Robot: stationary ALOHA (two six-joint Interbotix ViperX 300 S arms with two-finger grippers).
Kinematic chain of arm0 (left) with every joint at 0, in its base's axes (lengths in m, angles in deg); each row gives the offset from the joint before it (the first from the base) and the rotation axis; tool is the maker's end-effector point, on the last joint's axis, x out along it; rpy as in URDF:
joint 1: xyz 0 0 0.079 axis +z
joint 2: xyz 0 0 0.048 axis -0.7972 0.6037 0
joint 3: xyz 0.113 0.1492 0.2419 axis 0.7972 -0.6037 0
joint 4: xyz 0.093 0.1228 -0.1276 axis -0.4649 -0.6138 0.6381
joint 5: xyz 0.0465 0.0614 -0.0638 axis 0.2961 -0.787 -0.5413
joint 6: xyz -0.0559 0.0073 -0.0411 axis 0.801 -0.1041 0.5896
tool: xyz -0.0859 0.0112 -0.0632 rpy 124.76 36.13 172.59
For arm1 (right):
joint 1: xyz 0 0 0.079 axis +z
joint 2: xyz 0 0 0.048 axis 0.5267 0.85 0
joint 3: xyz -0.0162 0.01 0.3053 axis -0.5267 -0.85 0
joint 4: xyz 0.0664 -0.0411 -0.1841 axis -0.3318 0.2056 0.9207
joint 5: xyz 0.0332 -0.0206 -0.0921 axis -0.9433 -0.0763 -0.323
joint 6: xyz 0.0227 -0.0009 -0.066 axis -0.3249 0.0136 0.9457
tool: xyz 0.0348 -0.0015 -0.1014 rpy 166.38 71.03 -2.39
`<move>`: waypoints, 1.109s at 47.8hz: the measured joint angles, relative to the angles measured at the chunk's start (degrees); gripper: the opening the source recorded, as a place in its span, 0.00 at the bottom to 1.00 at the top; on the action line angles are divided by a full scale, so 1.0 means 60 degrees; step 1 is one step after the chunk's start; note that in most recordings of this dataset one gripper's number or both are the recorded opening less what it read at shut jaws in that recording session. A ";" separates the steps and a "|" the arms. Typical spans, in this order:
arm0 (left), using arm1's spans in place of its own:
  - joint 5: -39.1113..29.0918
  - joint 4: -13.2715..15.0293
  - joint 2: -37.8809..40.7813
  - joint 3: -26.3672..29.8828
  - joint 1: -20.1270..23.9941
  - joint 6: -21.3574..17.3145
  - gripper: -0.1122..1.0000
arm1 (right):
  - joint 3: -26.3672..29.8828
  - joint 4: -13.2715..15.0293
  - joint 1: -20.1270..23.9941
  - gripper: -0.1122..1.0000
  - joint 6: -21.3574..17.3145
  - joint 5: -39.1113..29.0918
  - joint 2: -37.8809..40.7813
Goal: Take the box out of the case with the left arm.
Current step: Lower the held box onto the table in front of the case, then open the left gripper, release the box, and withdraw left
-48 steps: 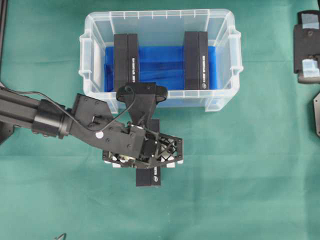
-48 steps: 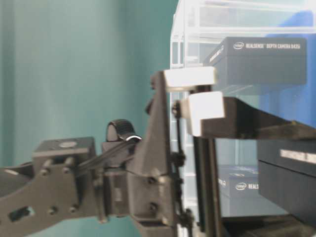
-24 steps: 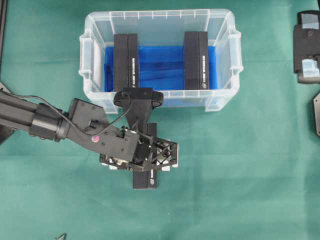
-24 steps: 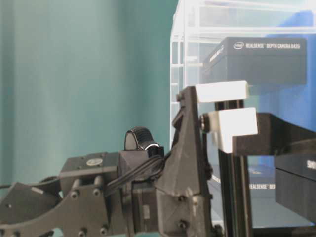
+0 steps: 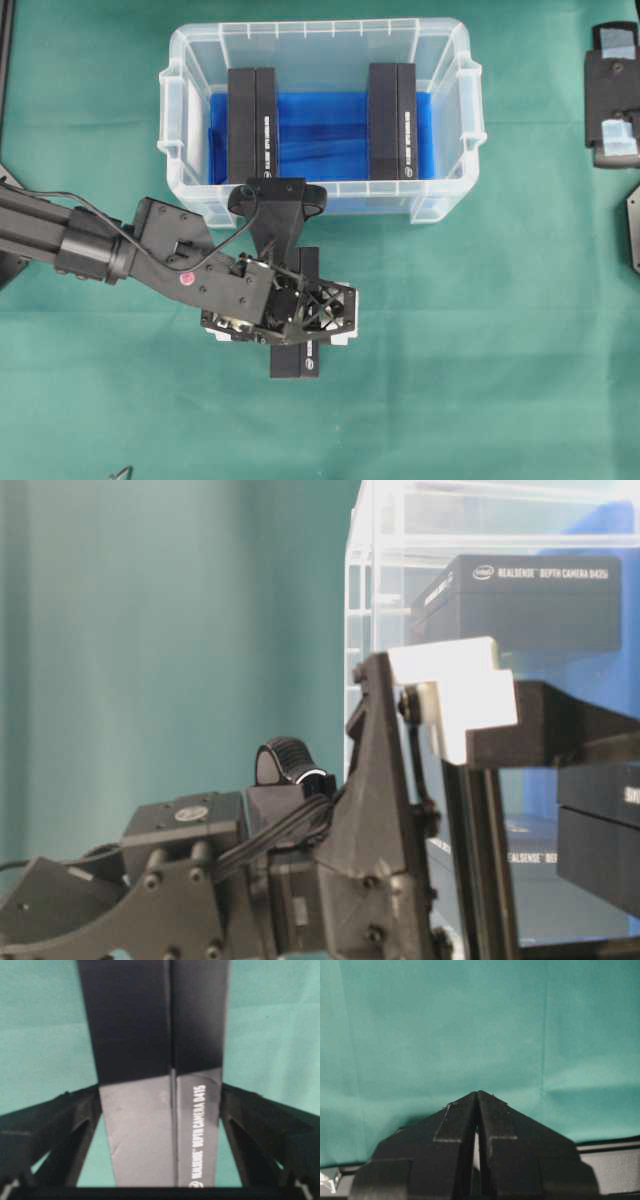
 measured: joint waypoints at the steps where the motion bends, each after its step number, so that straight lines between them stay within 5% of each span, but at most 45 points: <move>1: 0.0015 0.0000 0.0000 0.0015 0.0015 0.0015 0.91 | 0.0000 0.0000 0.0000 0.13 0.0000 0.0000 0.0015; 26: -0.0557 0.0015 -0.0469 0.0146 0.0015 -0.0029 0.91 | 0.0000 0.0000 0.0000 0.13 0.0000 -0.0015 0.0015; 53: -0.3340 -0.0073 -0.0615 0.2607 0.0293 -0.0923 0.91 | 0.0000 -0.0015 0.0000 0.13 0.0000 0.0000 0.0015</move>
